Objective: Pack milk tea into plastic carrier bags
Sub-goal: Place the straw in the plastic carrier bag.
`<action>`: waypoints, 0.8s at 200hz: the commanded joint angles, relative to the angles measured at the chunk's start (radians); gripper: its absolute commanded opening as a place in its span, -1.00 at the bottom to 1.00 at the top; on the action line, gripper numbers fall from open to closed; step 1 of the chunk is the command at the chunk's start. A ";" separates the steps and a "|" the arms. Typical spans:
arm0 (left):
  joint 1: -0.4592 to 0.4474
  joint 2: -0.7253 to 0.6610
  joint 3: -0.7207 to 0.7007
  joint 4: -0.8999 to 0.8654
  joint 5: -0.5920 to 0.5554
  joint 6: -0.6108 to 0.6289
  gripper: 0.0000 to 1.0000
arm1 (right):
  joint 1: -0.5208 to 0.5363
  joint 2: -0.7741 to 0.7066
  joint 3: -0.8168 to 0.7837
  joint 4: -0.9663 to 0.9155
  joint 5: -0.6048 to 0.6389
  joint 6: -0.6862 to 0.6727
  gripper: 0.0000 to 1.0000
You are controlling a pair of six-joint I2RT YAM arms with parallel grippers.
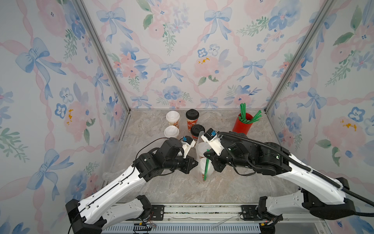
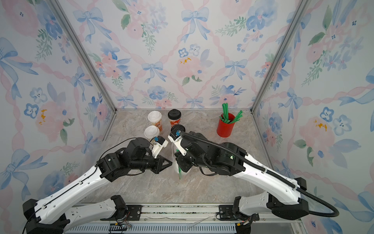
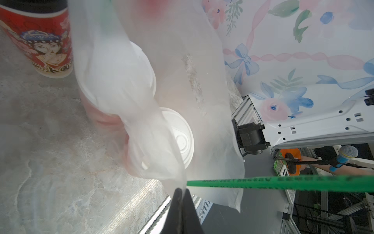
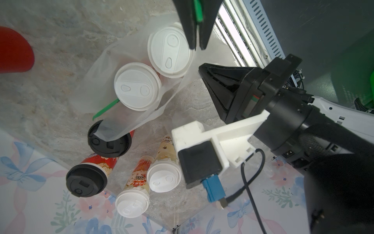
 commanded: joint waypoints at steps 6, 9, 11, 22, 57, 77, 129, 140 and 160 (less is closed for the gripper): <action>-0.003 0.002 0.025 -0.005 -0.002 -0.001 -1.00 | 0.012 -0.061 -0.092 0.139 0.031 -0.029 -0.86; -0.004 0.003 0.025 -0.005 -0.002 -0.002 -1.00 | 0.012 -0.064 -0.102 0.142 0.031 -0.031 -0.86; -0.003 0.004 0.026 -0.005 -0.001 -0.002 -1.00 | 0.012 -0.065 -0.105 0.143 0.030 -0.031 -0.86; -0.004 0.005 0.029 -0.005 0.000 -0.004 -1.00 | 0.012 -0.076 -0.143 0.161 0.025 -0.037 -0.85; -0.004 0.008 0.040 -0.005 0.003 -0.004 -1.00 | 0.012 -0.119 -0.297 0.266 -0.007 -0.043 -0.84; -0.004 0.009 0.044 -0.004 0.003 -0.008 -1.00 | 0.012 -0.129 -0.376 0.321 -0.034 -0.039 -0.84; -0.003 0.000 0.053 -0.004 0.006 -0.010 -1.00 | 0.012 -0.134 -0.553 0.455 -0.064 -0.031 -0.83; -0.004 0.001 0.054 -0.004 0.006 -0.013 -1.00 | 0.012 -0.136 -0.588 0.485 -0.074 -0.032 -0.83; -0.003 -0.003 0.058 -0.004 0.004 -0.017 -1.00 | 0.012 -0.141 -0.644 0.528 -0.088 -0.042 -0.82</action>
